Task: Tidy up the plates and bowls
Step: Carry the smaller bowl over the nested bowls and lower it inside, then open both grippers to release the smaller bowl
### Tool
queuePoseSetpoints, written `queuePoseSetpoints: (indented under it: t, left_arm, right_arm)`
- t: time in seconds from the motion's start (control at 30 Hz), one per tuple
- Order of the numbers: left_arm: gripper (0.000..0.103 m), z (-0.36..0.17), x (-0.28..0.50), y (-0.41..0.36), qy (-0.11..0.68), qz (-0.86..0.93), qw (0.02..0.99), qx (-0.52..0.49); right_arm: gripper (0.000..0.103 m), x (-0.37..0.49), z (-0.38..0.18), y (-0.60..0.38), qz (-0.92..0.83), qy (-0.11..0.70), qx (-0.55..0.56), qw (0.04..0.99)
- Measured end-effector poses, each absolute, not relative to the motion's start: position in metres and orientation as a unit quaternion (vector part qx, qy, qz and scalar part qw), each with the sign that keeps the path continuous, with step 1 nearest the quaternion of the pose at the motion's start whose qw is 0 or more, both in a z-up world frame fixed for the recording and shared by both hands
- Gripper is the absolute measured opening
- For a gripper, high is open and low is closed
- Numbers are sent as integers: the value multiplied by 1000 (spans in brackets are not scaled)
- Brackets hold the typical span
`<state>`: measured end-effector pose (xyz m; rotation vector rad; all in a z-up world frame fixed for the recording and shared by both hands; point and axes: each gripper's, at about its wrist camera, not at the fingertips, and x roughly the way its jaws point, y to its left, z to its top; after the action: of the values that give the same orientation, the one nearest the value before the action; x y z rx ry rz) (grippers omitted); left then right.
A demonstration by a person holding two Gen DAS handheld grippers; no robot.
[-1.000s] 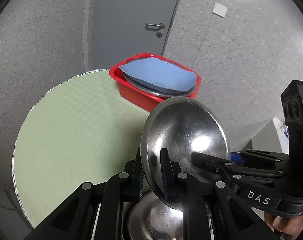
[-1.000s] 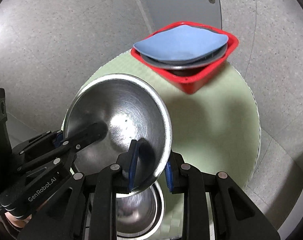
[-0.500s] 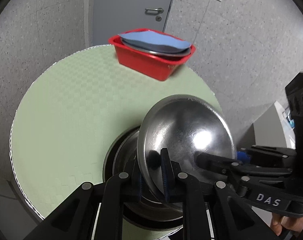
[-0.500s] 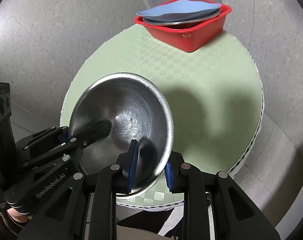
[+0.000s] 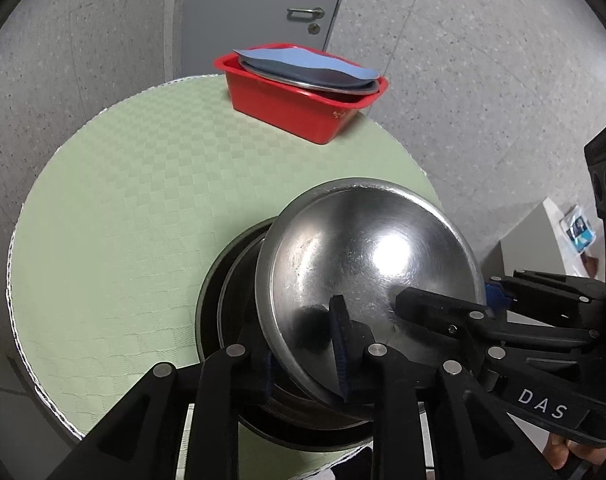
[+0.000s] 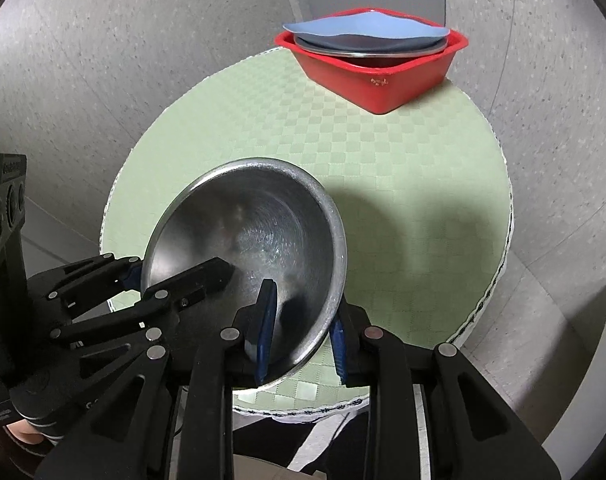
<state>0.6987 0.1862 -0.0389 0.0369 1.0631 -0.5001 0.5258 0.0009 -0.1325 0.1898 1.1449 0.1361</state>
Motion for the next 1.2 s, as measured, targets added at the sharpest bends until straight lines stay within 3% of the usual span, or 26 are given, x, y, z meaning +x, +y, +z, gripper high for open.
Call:
queuePoseSetpoints:
  t: [0.53, 0.7, 0.87, 0.93, 1.0, 1.13, 1.2]
  left_arm:
    - [29, -39, 690, 185, 502, -227, 834, 29]
    - [39, -41, 687, 191, 501, -210, 839, 30]
    - [40, -39, 684, 195, 497, -205, 843, 20]
    - [44, -36, 681, 197, 487, -208, 848, 16]
    - [61, -32, 677, 199, 472, -193, 860, 25]
    - [74, -23, 670, 205, 450, -186, 874, 14]
    - [76, -25, 669, 206, 449, -177, 876, 18]
  right_arm:
    - [27, 521, -132, 9, 47, 540, 62, 838]
    - [27, 521, -132, 14, 40, 539, 54, 840]
    - [26, 521, -132, 12, 40, 535, 60, 842]
    - [27, 522, -132, 9, 38, 532, 65, 843]
    - [28, 521, -133, 6, 33, 531, 69, 844]
    - [36, 520, -133, -2, 32, 526, 82, 846]
    - [37, 520, -134, -3, 34, 526, 85, 845]
